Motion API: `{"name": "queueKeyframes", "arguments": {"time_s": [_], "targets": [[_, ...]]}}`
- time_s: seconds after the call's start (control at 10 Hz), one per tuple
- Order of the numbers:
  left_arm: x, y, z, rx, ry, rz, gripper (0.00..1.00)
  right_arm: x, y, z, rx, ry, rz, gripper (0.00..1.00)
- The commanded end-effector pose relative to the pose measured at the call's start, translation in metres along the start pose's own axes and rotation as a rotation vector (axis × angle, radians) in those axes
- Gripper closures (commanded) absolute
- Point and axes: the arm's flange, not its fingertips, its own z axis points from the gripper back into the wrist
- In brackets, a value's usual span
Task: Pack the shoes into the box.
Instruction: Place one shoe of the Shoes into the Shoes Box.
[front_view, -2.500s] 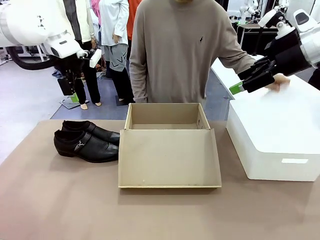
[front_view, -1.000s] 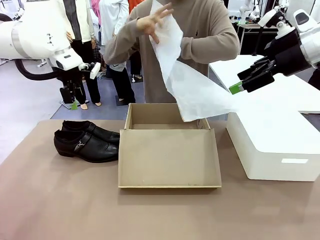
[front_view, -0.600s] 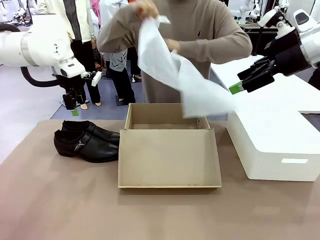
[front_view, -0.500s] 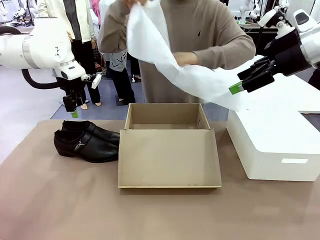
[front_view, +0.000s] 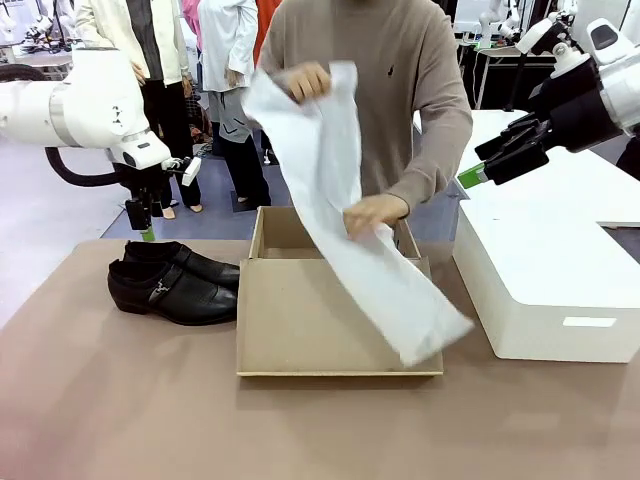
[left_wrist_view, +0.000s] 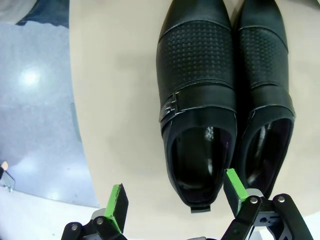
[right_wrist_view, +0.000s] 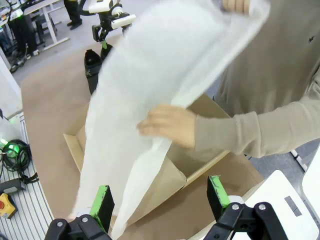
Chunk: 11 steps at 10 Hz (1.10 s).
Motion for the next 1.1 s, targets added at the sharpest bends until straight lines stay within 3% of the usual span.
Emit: {"name": "queueKeyframes", "arguments": {"time_s": [0.0, 1.0], "targets": [[0.000, -0.002, 0.002, -0.002, 0.001, -0.001, 0.00, 0.000, -0.004, -0.002, 0.012, -0.019, 0.017, 0.00], [-0.006, 0.025, -0.014, 0.023, 0.006, -0.083, 0.00, 0.000, -0.004, -0.002, 0.012, -0.019, 0.017, 0.00]]}}
